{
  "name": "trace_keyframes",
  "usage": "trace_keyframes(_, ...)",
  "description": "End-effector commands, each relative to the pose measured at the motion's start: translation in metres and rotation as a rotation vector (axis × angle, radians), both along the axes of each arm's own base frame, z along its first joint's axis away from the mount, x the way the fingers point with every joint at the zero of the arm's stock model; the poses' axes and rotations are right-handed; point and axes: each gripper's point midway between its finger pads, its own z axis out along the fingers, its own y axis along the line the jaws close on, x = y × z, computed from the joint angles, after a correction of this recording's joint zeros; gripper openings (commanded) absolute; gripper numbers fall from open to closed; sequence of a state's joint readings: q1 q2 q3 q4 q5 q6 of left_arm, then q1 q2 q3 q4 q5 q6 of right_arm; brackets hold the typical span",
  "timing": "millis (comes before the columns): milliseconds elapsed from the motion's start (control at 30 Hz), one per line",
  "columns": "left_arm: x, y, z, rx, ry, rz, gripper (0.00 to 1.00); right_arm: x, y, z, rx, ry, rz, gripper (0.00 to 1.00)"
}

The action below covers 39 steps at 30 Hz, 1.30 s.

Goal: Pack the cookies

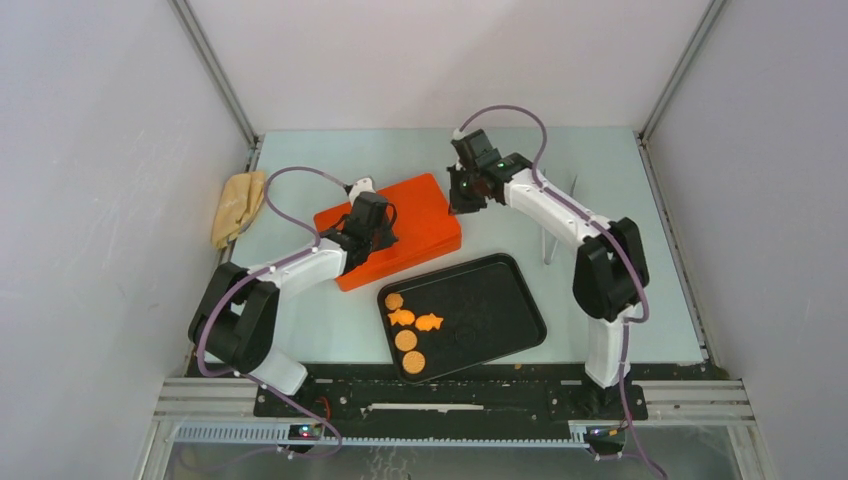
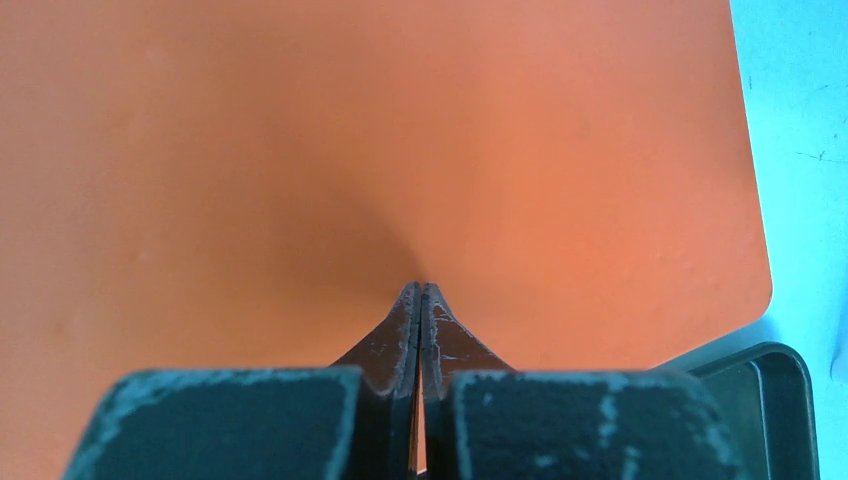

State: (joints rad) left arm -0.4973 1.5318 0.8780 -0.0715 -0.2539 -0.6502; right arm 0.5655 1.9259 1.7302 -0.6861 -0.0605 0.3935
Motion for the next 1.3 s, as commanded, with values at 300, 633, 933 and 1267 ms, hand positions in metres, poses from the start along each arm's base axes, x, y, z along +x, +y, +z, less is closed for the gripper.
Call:
trace_keyframes(300,-0.02,0.004,0.01,0.056,0.069,-0.062,0.0,-0.035,-0.018,-0.08,-0.132,0.209,0.001,0.0)
trace_keyframes(633,-0.094,0.111,0.109,0.144,-0.008,0.32,0.0,-0.033,-0.016,-0.08,-0.126,0.224,0.011,0.0)
trace_keyframes(933,-0.126,0.174,0.046,0.263,0.155,0.601,0.0,-0.031,-0.012,-0.079,-0.085,0.242,0.039,0.0)
trace_keyframes(1267,-0.078,0.161,-0.014,0.362,0.284,0.588,0.0,-0.027,-0.02,-0.075,-0.066,0.243,0.025,0.0)
